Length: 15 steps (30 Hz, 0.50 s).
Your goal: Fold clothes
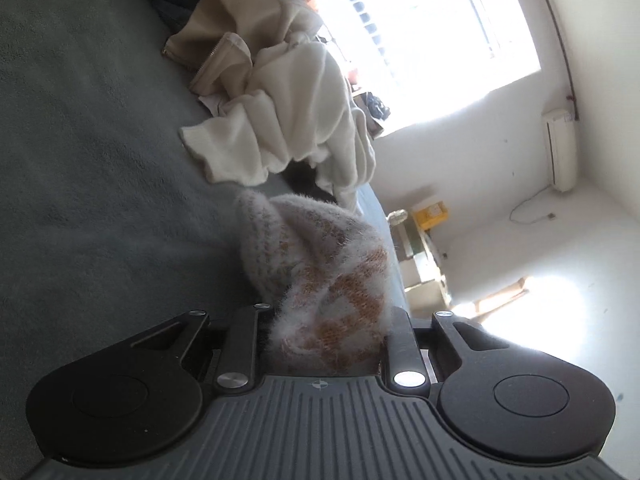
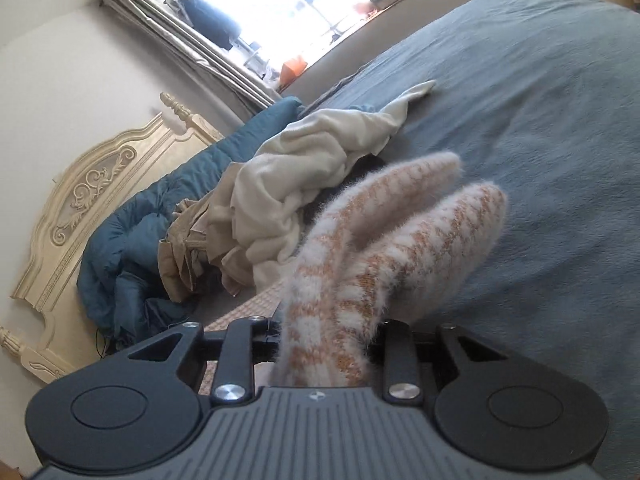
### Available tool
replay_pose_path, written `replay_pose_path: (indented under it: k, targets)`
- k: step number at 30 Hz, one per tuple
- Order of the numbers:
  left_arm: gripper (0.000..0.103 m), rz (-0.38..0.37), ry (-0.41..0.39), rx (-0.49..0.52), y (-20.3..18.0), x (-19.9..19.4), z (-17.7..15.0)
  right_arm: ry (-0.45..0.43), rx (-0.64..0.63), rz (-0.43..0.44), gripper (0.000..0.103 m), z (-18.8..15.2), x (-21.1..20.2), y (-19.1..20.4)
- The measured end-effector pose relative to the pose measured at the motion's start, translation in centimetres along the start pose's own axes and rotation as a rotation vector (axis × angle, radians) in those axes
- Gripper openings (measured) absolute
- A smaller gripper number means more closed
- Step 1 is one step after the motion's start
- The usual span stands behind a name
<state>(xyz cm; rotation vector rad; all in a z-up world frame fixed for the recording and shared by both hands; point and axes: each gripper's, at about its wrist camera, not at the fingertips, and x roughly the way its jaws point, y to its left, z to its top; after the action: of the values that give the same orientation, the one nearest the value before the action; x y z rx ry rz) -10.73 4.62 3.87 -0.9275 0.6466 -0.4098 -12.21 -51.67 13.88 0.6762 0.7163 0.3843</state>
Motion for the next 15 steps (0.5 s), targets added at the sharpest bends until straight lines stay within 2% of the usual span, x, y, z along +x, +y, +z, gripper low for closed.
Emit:
replay_pose_path:
  k: [2,3,4,5,6,7,8,9,10,11,12,15]
  targets:
    - [0.021,0.049,0.062,0.049,1.7,0.6,-2.0,0.012,0.066,-0.023,0.034,-2.5,-0.5,-4.6]
    - [0.022,0.080,0.100,0.081,2.8,1.1,-2.9,0.035,0.137,-0.060,0.039,-4.3,0.0,-7.7]
    - [0.027,0.100,0.125,0.121,3.8,1.4,-3.6,0.058,0.207,-0.089,0.042,-6.0,0.6,-10.7]
    - [0.029,0.076,0.131,0.149,4.7,1.3,-4.0,0.081,0.276,-0.086,0.046,-7.7,1.2,-13.3]
    - [0.031,0.057,0.136,0.170,4.9,0.8,-3.7,0.093,0.342,-0.072,0.045,-9.1,1.5,-15.6]
    - [0.036,0.050,0.145,0.190,4.8,0.3,-3.1,0.052,0.395,-0.012,0.045,-9.3,0.5,-16.5]
    - [0.046,0.044,0.153,0.210,4.7,-0.3,-2.5,0.018,0.438,0.032,0.046,-9.5,-0.5,-17.2]
    - [0.053,0.048,0.140,0.249,4.4,-0.9,-1.8,0.011,0.434,0.000,0.053,-9.0,-1.6,-17.0]
    - [0.066,0.059,0.114,0.298,3.9,-1.6,-1.1,0.011,0.398,-0.050,0.061,-8.4,-2.8,-16.6]
    - [0.073,0.074,0.088,0.345,3.4,-2.2,-0.3,0.029,0.353,-0.124,0.066,-7.8,-3.8,-16.1]
    - [0.074,0.086,0.070,0.386,3.0,-2.5,0.4,0.042,0.309,-0.195,0.071,-7.2,-4.8,-15.5]
    - [0.075,0.086,0.071,0.473,1.4,-1.5,2.2,-0.004,0.206,-0.334,0.072,-5.6,-6.6,-13.8]
